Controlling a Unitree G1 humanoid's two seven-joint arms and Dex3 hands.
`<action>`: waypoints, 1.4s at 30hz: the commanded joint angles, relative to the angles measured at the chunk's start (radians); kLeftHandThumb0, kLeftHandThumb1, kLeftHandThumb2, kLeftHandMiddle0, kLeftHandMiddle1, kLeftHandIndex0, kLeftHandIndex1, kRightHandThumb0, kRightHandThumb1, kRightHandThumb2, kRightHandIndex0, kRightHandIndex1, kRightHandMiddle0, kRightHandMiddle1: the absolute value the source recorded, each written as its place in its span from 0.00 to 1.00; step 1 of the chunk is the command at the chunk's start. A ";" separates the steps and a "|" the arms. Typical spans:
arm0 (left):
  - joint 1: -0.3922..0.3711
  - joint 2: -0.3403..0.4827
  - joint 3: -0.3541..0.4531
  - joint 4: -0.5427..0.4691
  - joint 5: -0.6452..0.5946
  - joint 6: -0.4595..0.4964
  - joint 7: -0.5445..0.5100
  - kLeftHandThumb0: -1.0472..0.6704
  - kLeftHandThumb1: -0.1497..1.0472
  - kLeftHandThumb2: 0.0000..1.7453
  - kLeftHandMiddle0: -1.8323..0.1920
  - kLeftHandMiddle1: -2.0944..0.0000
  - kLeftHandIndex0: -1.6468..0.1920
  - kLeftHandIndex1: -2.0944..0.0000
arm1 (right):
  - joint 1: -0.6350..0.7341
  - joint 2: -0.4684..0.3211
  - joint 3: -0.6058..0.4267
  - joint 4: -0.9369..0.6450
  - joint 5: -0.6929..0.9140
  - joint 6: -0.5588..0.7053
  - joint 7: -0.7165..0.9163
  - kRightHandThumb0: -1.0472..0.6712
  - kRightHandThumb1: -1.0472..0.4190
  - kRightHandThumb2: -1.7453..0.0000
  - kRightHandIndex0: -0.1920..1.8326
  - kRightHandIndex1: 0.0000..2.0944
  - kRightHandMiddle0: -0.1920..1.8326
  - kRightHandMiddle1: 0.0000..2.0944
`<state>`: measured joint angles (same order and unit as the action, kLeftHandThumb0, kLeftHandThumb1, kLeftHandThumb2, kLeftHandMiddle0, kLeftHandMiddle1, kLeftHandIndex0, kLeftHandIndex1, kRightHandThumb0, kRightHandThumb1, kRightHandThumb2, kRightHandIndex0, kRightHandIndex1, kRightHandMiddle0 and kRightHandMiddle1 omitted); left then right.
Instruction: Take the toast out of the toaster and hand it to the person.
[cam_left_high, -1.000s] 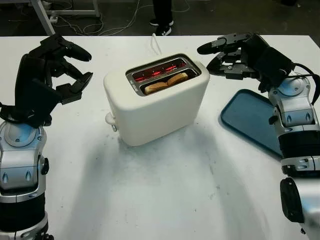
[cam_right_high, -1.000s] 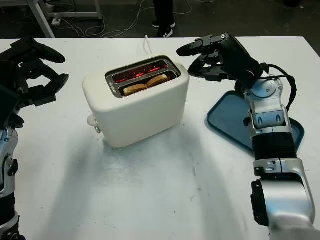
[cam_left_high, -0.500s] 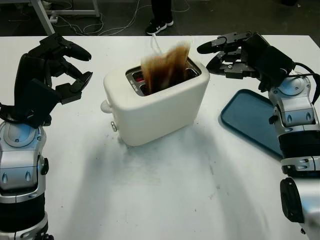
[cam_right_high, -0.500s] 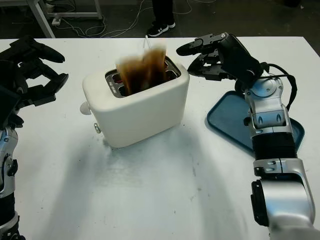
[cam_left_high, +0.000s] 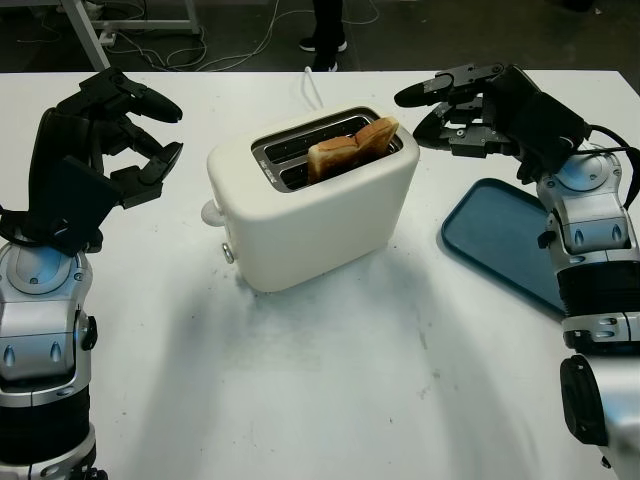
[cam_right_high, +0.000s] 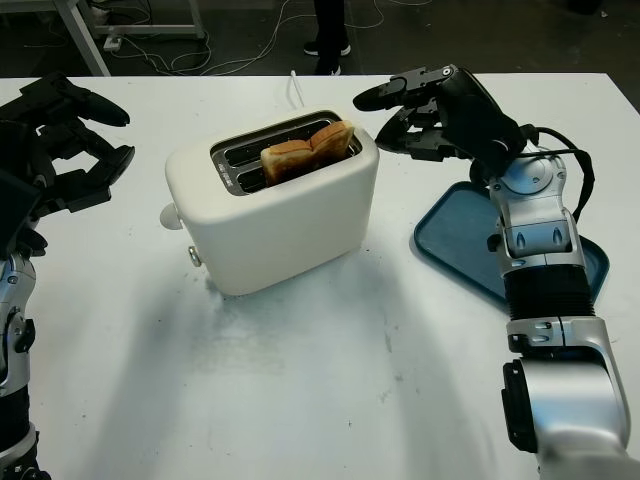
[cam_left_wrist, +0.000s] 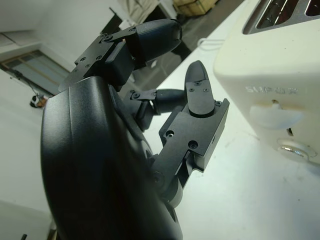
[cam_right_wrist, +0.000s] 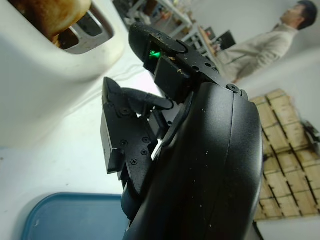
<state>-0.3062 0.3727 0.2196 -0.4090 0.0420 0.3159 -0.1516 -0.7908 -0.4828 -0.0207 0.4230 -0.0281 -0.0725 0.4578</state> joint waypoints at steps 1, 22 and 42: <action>0.012 0.012 0.004 -0.004 0.005 -0.007 0.001 0.59 0.68 0.31 0.63 0.26 0.61 0.41 | -0.074 -0.025 -0.019 -0.033 0.005 -0.051 -0.001 0.69 0.17 1.00 0.38 0.44 0.55 0.02; 0.015 0.006 0.000 -0.005 0.006 -0.003 0.006 0.59 0.68 0.31 0.63 0.26 0.61 0.42 | -0.297 -0.048 0.189 -0.201 -0.154 -0.063 0.152 0.45 0.45 1.00 0.52 0.26 0.61 0.03; 0.021 -0.006 0.001 -0.007 -0.001 -0.001 0.015 0.60 0.70 0.29 0.63 0.26 0.61 0.43 | -0.292 -0.037 0.302 -0.099 -0.278 -0.220 0.198 0.34 0.38 0.99 0.40 0.40 0.58 0.00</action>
<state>-0.2939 0.3692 0.2187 -0.4097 0.0418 0.3191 -0.1454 -1.0840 -0.5142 0.2680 0.3155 -0.2945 -0.2674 0.6479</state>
